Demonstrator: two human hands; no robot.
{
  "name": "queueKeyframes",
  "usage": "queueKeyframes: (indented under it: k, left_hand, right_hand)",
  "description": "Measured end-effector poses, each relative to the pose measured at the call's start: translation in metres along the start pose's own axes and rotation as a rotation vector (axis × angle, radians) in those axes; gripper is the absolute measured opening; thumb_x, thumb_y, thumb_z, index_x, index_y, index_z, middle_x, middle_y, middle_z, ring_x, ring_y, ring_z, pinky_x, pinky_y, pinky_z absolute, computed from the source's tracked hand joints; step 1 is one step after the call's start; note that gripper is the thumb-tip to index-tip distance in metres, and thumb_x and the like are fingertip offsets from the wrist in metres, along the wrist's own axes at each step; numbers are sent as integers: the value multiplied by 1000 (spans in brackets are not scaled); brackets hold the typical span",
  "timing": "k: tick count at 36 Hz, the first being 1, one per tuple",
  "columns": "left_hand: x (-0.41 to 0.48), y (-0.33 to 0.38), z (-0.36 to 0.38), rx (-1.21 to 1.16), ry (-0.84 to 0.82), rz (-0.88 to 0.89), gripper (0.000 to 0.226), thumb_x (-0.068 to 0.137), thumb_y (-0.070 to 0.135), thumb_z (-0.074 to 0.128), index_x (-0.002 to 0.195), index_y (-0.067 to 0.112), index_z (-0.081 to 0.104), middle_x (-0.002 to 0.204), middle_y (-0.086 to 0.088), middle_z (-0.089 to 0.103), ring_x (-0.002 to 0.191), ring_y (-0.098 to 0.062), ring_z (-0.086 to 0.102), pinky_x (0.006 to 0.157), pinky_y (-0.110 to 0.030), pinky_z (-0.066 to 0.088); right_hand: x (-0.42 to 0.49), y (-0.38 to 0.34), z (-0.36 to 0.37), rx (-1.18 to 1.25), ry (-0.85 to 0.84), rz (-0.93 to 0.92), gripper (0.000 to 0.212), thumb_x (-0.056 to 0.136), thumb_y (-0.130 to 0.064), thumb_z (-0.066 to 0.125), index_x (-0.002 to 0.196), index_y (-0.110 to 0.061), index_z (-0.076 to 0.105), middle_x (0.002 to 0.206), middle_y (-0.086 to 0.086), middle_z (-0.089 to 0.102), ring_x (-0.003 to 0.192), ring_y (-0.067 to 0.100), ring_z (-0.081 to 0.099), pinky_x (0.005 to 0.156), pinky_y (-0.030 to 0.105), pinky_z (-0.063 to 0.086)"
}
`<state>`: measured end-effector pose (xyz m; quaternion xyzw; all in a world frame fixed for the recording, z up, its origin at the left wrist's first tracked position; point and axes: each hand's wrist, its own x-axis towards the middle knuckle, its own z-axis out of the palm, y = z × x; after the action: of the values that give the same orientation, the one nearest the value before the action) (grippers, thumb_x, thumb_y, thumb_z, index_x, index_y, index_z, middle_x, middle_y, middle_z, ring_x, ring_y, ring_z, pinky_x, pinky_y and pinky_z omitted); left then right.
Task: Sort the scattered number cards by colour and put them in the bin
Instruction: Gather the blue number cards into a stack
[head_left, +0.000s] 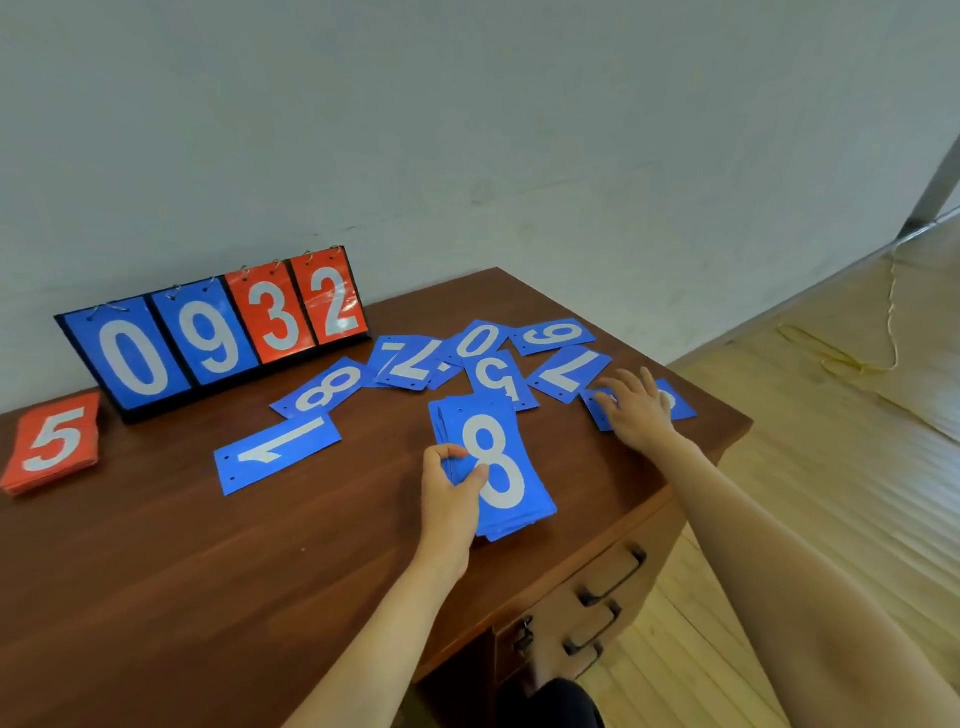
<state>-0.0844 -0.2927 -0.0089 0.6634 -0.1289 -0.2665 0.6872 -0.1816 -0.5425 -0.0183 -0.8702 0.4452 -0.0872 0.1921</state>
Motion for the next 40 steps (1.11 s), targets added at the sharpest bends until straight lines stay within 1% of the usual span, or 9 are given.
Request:
queueKeyframes:
  k: [5, 8, 17, 20, 25, 28, 33, 38, 40]
  left_hand:
    - [6, -4, -2, 3, 1, -4, 24, 87, 7, 64, 92, 24, 49, 112, -2, 57, 100, -20, 63, 82, -48, 56]
    - [3, -5, -6, -14, 4, -9, 23, 87, 6, 63, 93, 23, 49, 111, 1, 57, 98, -18, 63, 78, -41, 58]
    - [-21, 0, -36, -9, 40, 17, 23, 88, 6, 63, 93, 24, 49, 112, 1, 55, 101, -19, 61, 83, -46, 56]
    - [-32, 4, -55, -17, 77, 36, 24, 88, 5, 63, 92, 24, 49, 113, 1, 54, 101, -17, 60, 83, -41, 56]
    - [-51, 6, -90, -40, 153, 41, 25, 87, 5, 62, 92, 26, 49, 117, -3, 54, 103, -19, 60, 84, -43, 55]
    - [-61, 8, -110, -72, 188, 38, 24, 88, 4, 62, 95, 23, 49, 116, -3, 54, 103, -19, 60, 74, -35, 57]
    - [-76, 13, -143, -112, 258, 59, 22, 89, 2, 60, 100, 18, 48, 113, -1, 54, 94, -14, 61, 66, -28, 53]
    - [-88, 18, -169, -145, 314, 64, 23, 89, 2, 59, 102, 17, 48, 115, -1, 52, 95, -13, 59, 66, -28, 53]
    - [-92, 18, -175, -148, 326, 62, 23, 89, 2, 59, 103, 17, 48, 116, -1, 51, 99, -15, 57, 63, -24, 50]
  right_hand:
    - [2, 9, -1, -121, -128, 22, 50, 102, -39, 15, 151, -28, 15, 160, -3, 6, 147, 24, 0, 116, 49, 4]
    - [-7, 0, -4, -157, -143, 56, 50, 102, -35, 15, 152, -27, 13, 160, -2, 6, 147, 23, 3, 117, 47, 9]
    - [-80, -57, 9, -289, -261, 69, 55, 101, -27, 23, 152, -21, 4, 159, 8, 1, 145, 31, 6, 115, 50, 17]
    - [-108, -84, 15, -316, -309, 35, 57, 100, -23, 27, 152, -19, 4, 158, 13, 2, 144, 33, 7, 114, 46, 20]
    - [-147, -133, 32, -399, -346, -42, 56, 101, -23, 31, 152, -16, 7, 155, 18, 11, 142, 36, 14, 109, 44, 29]
    - [-163, -161, 47, -411, -369, -112, 54, 101, -24, 33, 151, -18, 12, 153, 17, 17, 140, 36, 17, 108, 47, 30]
    - [-164, -193, 47, -387, -361, -152, 39, 97, -19, 43, 136, -14, 44, 143, 13, 35, 133, 34, 27, 107, 55, 24]
    - [-150, -199, 27, -334, -445, -128, 53, 82, -36, 70, 126, -17, 46, 132, 10, 43, 125, 35, 37, 103, 52, 34]
    - [-146, -195, 26, -325, -471, -131, 48, 78, -43, 72, 110, -13, 52, 114, 9, 54, 107, 31, 47, 95, 43, 40]
